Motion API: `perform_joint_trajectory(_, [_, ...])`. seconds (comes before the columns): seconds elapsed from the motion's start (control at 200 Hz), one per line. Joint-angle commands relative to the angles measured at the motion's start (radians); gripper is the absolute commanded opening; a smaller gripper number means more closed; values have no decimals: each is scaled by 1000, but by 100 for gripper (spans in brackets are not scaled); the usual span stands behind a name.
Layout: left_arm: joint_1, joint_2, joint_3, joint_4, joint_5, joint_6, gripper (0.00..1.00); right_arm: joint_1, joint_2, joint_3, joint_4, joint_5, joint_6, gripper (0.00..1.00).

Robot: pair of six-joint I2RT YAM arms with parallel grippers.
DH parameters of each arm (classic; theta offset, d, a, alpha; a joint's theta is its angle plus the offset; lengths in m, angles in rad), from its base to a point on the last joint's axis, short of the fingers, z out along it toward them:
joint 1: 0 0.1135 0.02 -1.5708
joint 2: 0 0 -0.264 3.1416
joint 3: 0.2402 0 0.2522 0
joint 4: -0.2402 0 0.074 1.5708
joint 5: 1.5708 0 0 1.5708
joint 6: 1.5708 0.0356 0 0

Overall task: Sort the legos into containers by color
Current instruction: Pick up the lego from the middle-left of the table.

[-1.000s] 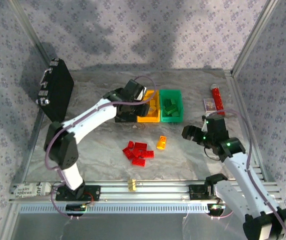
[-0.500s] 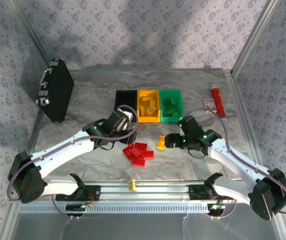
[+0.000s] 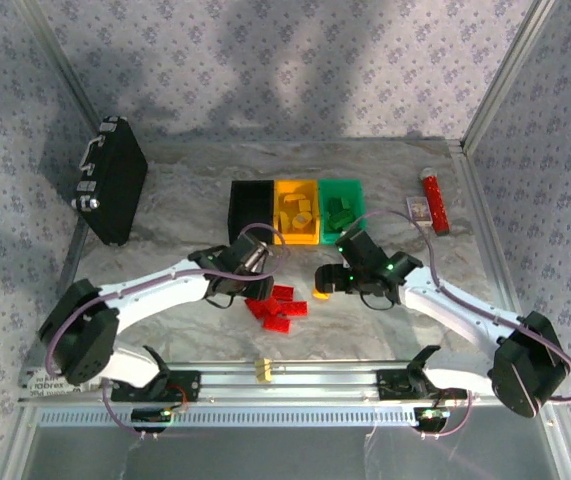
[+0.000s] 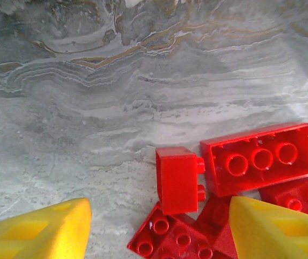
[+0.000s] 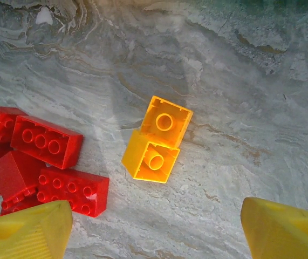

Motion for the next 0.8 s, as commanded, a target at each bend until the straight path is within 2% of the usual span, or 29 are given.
perform_joint_trajectory(0.0, [1, 49, 57, -5, 1, -12, 66, -1, -45, -9, -20, 36, 19, 84])
perform_joint_trajectory(0.22, [2, 81, 52, 16, 3, -24, 63, -29, -97, -54, -16, 34, 24, 83])
perform_joint_trajectory(0.455, [3, 104, 51, 18, 13, -35, 53, -46, -120, -68, -13, 26, 25, 83])
perform_joint_trajectory(0.795, [3, 143, 53, 34, 26, -40, 46, -59, -153, -90, -13, 26, 31, 83])
